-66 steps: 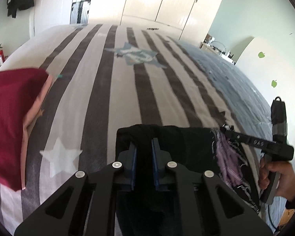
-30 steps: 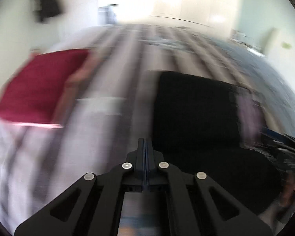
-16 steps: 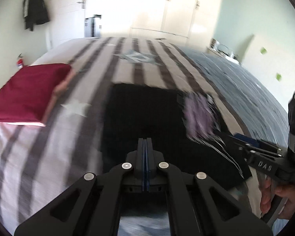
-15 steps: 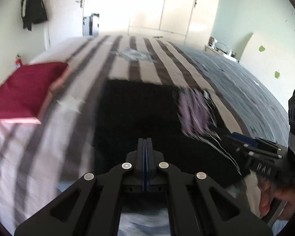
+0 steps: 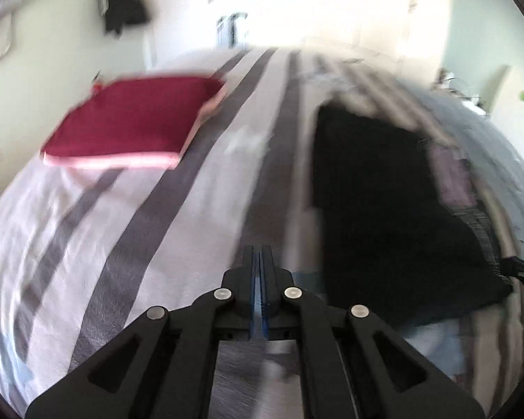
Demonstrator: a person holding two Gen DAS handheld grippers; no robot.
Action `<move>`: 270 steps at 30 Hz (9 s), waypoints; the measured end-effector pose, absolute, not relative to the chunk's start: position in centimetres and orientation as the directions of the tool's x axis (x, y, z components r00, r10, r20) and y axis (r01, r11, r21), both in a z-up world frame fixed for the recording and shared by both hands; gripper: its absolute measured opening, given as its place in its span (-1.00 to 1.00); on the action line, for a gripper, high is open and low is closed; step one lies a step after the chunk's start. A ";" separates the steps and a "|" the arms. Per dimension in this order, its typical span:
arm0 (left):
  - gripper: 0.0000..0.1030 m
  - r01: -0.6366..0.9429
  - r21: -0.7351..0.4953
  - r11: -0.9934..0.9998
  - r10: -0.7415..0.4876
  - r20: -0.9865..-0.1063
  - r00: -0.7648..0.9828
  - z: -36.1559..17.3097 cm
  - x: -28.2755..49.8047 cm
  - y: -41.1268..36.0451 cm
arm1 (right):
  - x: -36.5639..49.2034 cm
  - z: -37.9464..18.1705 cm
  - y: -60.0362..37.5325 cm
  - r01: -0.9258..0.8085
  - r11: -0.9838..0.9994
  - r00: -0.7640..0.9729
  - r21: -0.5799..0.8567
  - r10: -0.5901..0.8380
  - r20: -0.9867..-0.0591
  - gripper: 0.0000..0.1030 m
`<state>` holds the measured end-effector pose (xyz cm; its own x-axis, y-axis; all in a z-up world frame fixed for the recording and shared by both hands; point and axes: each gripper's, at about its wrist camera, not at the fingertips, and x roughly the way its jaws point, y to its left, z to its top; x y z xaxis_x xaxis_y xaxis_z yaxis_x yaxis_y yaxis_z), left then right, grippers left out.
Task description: Fold clothes
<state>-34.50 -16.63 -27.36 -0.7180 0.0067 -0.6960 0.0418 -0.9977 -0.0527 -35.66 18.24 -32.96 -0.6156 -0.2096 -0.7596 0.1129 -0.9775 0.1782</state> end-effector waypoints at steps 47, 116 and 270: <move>-0.96 -0.079 -0.171 -0.982 0.176 -0.682 -0.710 -27.6 -53.7 -14.6 | -54.9 -32.8 15.0 0.187 -0.949 -0.656 0.253 -0.312 -0.687 -0.45; -0.67 -0.114 -0.324 -0.939 0.311 -0.662 -0.682 -15.6 -52.5 -33.6 | -51.7 -19.3 -3.0 0.284 -0.839 -0.585 0.464 -0.535 -0.609 -0.74; -0.91 0.081 -0.062 -0.995 -0.021 -0.650 -0.760 -24.2 -62.4 -51.4 | -61.7 -26.0 -25.9 0.361 -0.916 -0.679 0.178 -0.388 -0.623 -0.31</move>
<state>-62.37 -51.41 -24.25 -0.7595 -0.0211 -0.6501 0.0806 -0.9948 -0.0618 -61.75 -25.91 -25.96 -0.6794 -0.3882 -0.6227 0.3605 -0.9157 0.1776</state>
